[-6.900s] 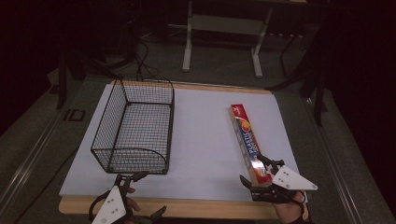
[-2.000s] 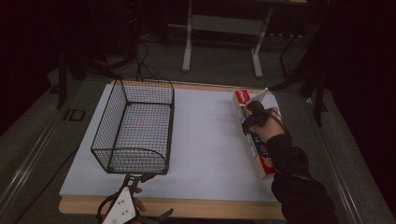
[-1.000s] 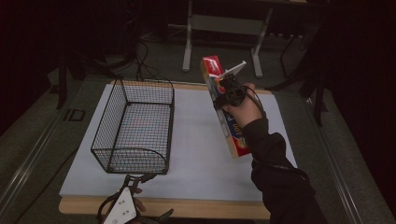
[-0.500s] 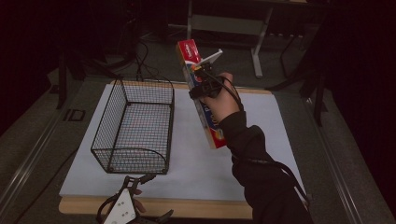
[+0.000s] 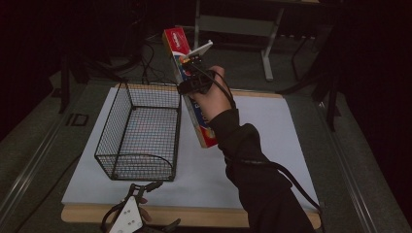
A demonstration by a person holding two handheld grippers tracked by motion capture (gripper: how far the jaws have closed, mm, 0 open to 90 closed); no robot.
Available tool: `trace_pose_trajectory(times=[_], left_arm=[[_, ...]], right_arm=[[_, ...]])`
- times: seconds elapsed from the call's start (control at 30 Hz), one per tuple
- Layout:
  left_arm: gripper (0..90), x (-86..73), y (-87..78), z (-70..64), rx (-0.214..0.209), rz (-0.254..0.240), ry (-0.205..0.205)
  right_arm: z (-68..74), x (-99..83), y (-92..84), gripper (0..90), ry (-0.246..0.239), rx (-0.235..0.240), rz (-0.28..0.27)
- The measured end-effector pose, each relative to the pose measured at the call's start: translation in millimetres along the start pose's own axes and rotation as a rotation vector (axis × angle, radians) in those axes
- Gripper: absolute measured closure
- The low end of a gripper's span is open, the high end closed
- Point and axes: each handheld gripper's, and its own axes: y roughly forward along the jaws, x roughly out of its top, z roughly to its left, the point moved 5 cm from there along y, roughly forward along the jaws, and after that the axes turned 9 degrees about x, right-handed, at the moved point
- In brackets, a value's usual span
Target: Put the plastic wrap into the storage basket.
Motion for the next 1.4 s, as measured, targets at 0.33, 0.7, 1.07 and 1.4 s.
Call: trace_pose_trajectory(times=[0.33,0.7,1.07,1.4], left_arm=[[0.6,1.6,-1.0,0.6,0.011,-0.011,-0.001],[0.6,2.2,-3.3,3.0,0.017,-0.019,-0.003],[0.6,2.4,-5.4,3.6,0.017,-0.018,0.01],[0.6,2.5,-6.9,4.2,0.017,-0.023,0.004]], right_arm=[[31.2,14.7,7.4,40.0,-0.053,0.036,-0.044],[64.4,29.2,14.6,39.9,-0.091,0.077,-0.103],[89.0,33.9,36.8,39.8,-0.113,0.117,-0.166],[107.9,24.1,69.8,39.9,-0.076,0.144,-0.188]])
